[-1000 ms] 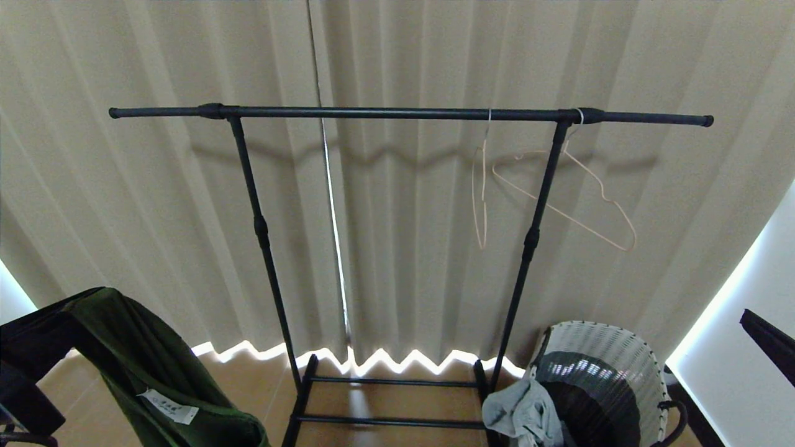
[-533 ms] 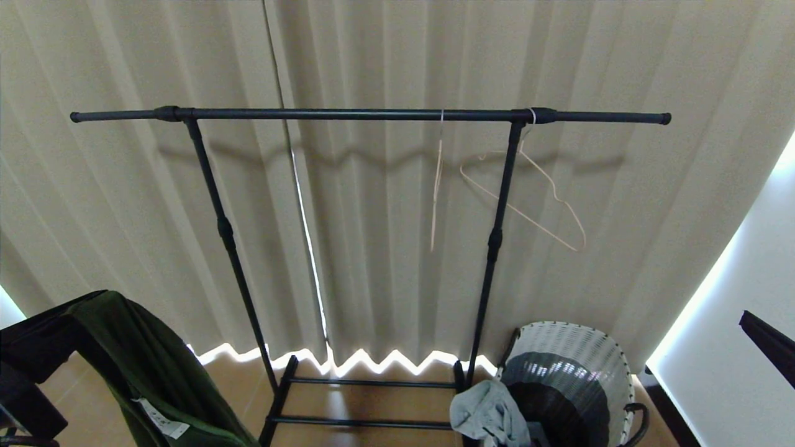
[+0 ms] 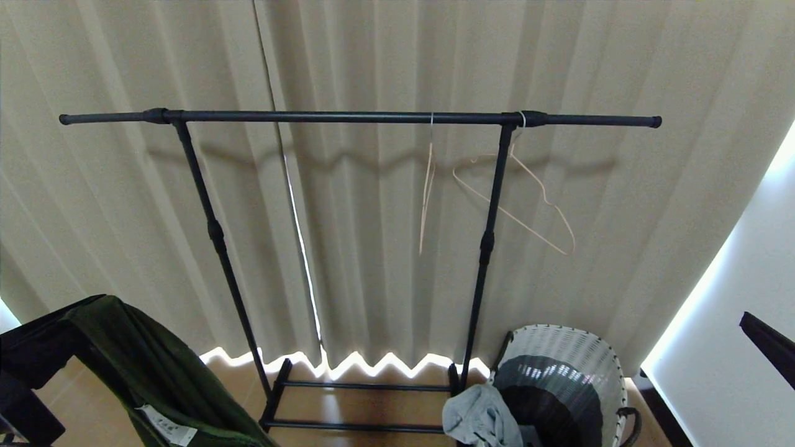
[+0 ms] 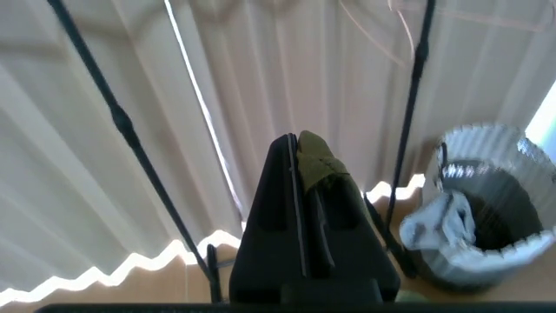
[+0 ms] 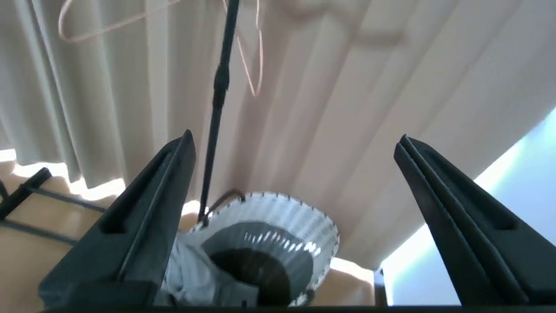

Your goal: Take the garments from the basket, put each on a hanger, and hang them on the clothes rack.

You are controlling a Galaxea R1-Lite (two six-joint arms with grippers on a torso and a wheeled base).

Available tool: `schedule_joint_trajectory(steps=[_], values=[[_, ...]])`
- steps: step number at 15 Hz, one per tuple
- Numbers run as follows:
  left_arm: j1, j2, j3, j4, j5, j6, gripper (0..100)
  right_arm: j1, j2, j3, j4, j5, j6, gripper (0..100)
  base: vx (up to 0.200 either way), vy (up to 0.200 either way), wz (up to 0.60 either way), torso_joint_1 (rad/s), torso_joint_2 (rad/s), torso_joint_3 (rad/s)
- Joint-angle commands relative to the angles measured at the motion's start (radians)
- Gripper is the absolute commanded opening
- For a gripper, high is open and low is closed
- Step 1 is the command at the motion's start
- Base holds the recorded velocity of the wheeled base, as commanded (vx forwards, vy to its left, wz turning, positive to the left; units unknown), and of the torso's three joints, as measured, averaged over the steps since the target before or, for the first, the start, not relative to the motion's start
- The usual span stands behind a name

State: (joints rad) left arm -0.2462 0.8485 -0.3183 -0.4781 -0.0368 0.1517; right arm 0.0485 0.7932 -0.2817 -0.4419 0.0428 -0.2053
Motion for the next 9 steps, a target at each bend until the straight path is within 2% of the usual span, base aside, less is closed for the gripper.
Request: schedule_joint_trajectory(steps=[1, 9], values=[[0.001, 0.003, 0.001, 0.001, 0.000, 0.000, 0, 0.001, 0.012, 0.001, -0.001, 0.000, 0.000, 100, 0.200, 0.000, 0.00, -0.012, -0.01, 0.002], [0.001, 0.006, 0.004, 0.003, 0.000, 0.000, 0, 0.001, 0.017, 0.003, 0.000, 0.000, 0.000, 100, 0.200, 0.000, 0.00, 0.008, 0.00, 0.002]])
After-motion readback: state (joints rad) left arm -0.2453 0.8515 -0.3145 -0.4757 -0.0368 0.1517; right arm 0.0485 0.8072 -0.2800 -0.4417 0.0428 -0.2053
